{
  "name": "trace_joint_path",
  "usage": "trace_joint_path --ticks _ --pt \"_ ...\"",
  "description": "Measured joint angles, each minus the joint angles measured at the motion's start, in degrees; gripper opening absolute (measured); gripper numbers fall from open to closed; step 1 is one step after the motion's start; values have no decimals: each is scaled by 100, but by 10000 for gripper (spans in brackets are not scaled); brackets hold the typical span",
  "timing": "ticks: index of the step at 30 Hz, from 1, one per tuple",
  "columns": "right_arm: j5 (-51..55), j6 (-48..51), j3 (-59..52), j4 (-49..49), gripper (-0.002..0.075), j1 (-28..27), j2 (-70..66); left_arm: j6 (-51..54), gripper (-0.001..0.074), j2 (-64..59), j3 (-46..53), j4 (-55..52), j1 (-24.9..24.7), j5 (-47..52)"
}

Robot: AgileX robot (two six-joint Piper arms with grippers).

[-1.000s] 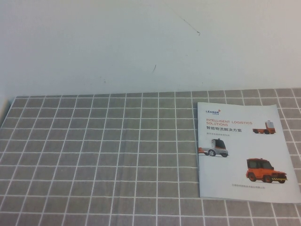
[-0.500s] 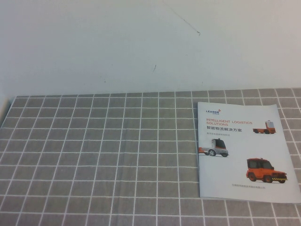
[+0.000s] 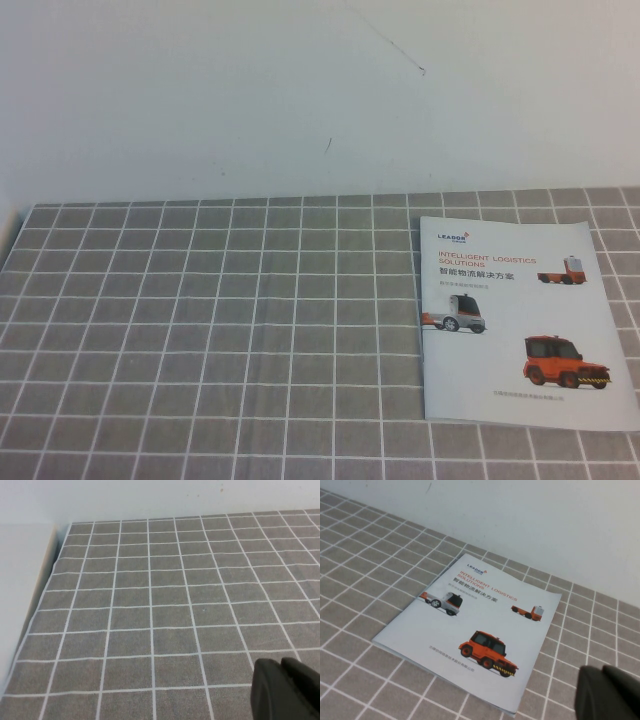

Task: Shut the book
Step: 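Close the open booklet and leave it lying on the table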

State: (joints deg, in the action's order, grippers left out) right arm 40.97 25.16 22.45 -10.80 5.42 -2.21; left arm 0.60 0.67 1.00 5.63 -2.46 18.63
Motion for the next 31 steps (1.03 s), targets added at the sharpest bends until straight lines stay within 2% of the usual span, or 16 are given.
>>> trace_joint_path --ticks 31 --pt "-87 233 -142 74 -1 -15 126 -4 -4 9 0 0 0 0"
